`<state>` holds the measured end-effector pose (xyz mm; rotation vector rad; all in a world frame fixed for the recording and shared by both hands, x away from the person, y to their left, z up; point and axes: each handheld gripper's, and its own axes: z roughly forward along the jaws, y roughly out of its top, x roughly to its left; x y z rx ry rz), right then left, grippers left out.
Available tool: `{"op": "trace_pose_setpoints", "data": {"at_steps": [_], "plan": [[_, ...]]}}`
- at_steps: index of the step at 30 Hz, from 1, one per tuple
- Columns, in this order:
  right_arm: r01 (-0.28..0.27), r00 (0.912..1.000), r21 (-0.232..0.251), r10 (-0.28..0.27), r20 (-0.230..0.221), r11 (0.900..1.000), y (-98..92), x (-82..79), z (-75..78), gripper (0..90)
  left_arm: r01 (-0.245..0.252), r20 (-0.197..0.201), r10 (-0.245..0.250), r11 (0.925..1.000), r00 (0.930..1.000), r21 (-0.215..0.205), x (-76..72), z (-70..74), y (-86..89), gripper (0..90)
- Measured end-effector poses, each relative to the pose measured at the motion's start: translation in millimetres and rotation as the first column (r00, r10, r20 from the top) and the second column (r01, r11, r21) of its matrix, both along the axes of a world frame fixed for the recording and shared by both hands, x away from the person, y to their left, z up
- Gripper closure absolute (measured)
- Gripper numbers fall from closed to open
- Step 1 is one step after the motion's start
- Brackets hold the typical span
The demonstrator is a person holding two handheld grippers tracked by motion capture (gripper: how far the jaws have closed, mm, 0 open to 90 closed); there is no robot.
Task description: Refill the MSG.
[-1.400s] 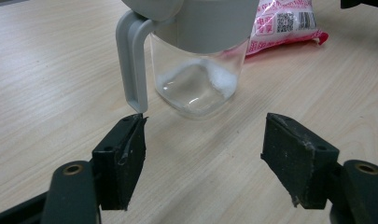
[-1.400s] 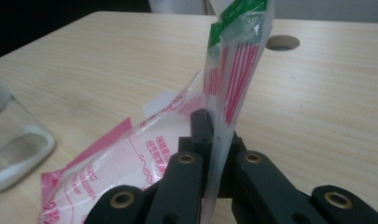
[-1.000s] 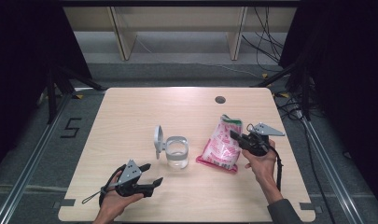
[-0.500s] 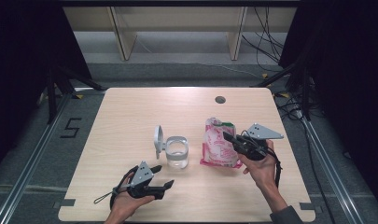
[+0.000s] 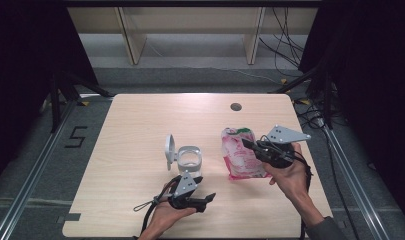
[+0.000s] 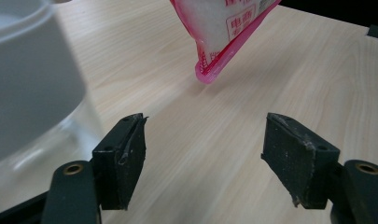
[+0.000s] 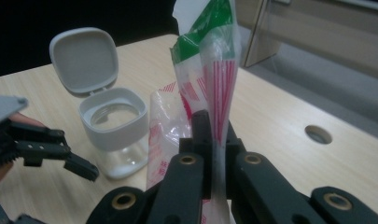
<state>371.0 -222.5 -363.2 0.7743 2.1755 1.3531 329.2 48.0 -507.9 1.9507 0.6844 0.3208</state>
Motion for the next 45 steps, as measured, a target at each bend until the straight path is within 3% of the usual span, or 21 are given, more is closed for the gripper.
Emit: {"op": "trace_pose_setpoints", "data": {"at_steps": [3, 5, 8, 12, 14, 15, 17, 19, 21, 22, 23, 24, 28, 29, 32, 36, 38, 40, 43, 45], "plan": [[-0.009, 0.9999, 0.009, 0.009, 0.011, 1.000, 1.2, -4.0, 10.9, 90.0, -0.009, 0.005, 0.009, 0.9999, 0.9999, -0.014, 3.4, -2.3, -13.9, 29.6], [-0.005, 0.9998, 0.001, 0.005, 0.020, 1.000, 2.5, -6.5, 17.2, 90.0, -0.005, 0.030, 0.005, 1.0000, 0.9995, 0.000, 7.6, -2.3, -18.2, 29.7], [-0.023, 0.9997, 0.005, 0.022, 0.004, 1.000, 5.6, -10.1, 25.7, 90.0, -0.048, 0.024, 0.049, 0.9986, 0.9985, -0.021, 9.2, -2.7, -27.2, 31.3], [-0.060, 0.9980, 0.007, 0.060, 0.023, 0.998, 11.9, -13.6, 32.7, 90.0, -0.050, 0.030, 0.051, 0.9983, 0.9982, -0.028, 11.2, -1.8, -37.5, 31.5], [-0.074, 0.9971, 0.016, 0.074, 0.018, 0.997, 14.9, -14.9, 34.4, 90.0, -0.058, 0.058, 0.059, 0.9981, 0.9966, -0.024, 10.3, -0.7, -41.7, 31.6], [-0.072, 0.9972, 0.030, 0.071, 0.025, 0.997, 17.9, -16.1, 34.3, 90.0, -0.060, 0.072, 0.060, 0.9982, 0.9956, -0.003, 10.7, 0.2, -41.9, 32.4], [-0.090, 0.9957, 0.015, 0.089, 0.024, 0.996, 21.2, -17.1, 36.1, 90.0, -0.074, 0.075, 0.075, 0.9970, 0.9943, -0.024, 10.4, 0.6, -44.0, 37.3], [-0.109, 0.9941, 0.014, 0.109, 0.005, 0.994, 26.0, -17.8, 36.3, 90.0, -0.058, 0.089, 0.064, 0.9954, 0.9940, -0.077, 8.5, 0.6, -46.5, 49.4], [-0.101, 0.9949, 0.016, 0.101, -0.004, 0.995, 31.1, -18.7, 35.1, 90.0, -0.069, 0.118, 0.079, 0.9943, 0.9899, -0.081, 6.7, 0.6, -48.0, 58.2], [-0.110, 0.9935, -0.005, 0.110, 0.030, 0.994, 33.2, -16.7, 34.7, 90.0, -0.086, 0.112, 0.097, 0.9918, 0.9890, -0.094, 6.1, -0.6, -48.2, 62.0], [-0.108, 0.9939, -0.008, 0.108, 0.023, 0.994, 36.0, -16.7, 34.0, 90.0, -0.095, 0.107, 0.109, 0.9874, 0.9882, -0.127, 7.8, -3.0, -48.3, 66.3], [-0.115, 0.9930, -0.029, 0.116, 0.023, 0.993, 36.9, -15.7, 34.6, 90.0, -0.105, 0.099, 0.117, 0.9869, 0.9882, -0.123, 7.7, -3.6, -47.5, 68.7], [-0.121, 0.9925, -0.026, 0.121, 0.017, 0.992, 41.3, -10.7, 33.1, 90.0, -0.124, 0.083, 0.137, 0.9819, 0.9872, -0.144, 6.8, -4.5, -46.7, 70.5], [-0.103, 0.9945, -0.003, 0.103, 0.016, 0.995, 43.3, -10.7, 31.9, 90.0, -0.121, 0.080, 0.134, 0.9803, 0.9877, -0.156, 7.1, -4.9, -46.8, 70.8], [-0.120, 0.9926, -0.020, 0.120, 0.020, 0.993, 43.9, -7.6, 33.7, 90.0, -0.130, 0.077, 0.144, 0.9782, 0.9867, -0.162, 6.6, -4.5, -45.2, 71.2], [-0.110, 0.9940, -0.006, 0.110, 0.000, 0.994, 48.9, -6.1, 33.5, 90.0, -0.136, 0.075, 0.151, 0.9745, 0.9856, -0.179, 5.3, -4.8, -45.8, 71.4], [-0.119, 0.9926, -0.017, 0.120, 0.021, 0.993, 50.6, -3.4, 33.9, 90.0, -0.146, 0.066, 0.159, 0.9746, 0.9850, -0.170, 4.2, -4.3, -44.5, 71.5], [-0.120, 0.9927, -0.008, 0.120, 0.009, 0.993, 53.1, -2.1, 33.2, 90.0, -0.151, 0.061, 0.164, 0.9718, 0.9845, -0.181, 4.7, -4.8, -45.4, 71.6], [-0.126, 0.9920, -0.006, 0.126, 0.011, 0.992, 55.6, 0.5, 32.5, 90.0, -0.149, 0.069, 0.162, 0.9756, 0.9845, -0.161, 4.3, -3.8, -44.2, 71.7], [-0.125, 0.9921, 0.005, 0.125, -0.001, 0.992, 56.7, 1.2, 32.4, 90.0, -0.152, 0.066, 0.166, 0.9726, 0.9839, -0.176, 3.2, -3.9, -44.8, 71.9]]}}
